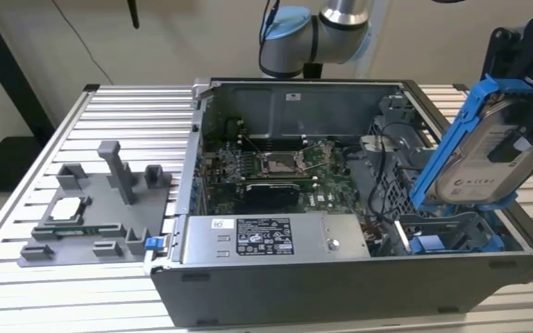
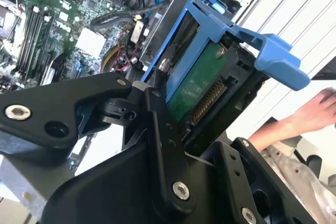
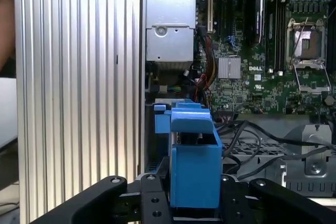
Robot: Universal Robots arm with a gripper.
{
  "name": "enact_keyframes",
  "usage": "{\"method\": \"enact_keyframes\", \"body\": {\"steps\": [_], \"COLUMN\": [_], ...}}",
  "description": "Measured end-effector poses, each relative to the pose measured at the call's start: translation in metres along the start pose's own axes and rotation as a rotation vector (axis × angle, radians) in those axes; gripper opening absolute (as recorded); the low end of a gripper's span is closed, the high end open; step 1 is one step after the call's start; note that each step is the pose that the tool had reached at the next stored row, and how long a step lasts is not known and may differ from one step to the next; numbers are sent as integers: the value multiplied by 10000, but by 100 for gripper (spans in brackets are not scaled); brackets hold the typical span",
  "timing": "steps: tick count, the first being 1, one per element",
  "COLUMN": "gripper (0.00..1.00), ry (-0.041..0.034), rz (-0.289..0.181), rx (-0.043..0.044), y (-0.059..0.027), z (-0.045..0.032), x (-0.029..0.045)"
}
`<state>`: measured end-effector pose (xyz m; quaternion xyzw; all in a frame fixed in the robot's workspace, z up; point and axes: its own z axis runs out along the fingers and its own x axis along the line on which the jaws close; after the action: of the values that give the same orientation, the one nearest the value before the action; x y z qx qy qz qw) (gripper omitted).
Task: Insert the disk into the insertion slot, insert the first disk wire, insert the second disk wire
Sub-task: 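Insert the disk into the insertion slot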
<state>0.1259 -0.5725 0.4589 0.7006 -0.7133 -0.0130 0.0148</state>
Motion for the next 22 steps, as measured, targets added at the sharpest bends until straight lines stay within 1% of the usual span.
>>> {"method": "enact_keyframes", "body": {"steps": [5, 10, 16, 19, 22], "gripper": [100, 100, 100, 100, 100], "ry": [3, -3, -12, -30, -83], "rz": [1, 0, 0, -1, -3], "rx": [0, 0, -1, -1, -2], "y": [-40, -60, -62, -68, -75], "z": [51, 131, 142, 176, 215], "x": [0, -1, -1, -1, -1]}}
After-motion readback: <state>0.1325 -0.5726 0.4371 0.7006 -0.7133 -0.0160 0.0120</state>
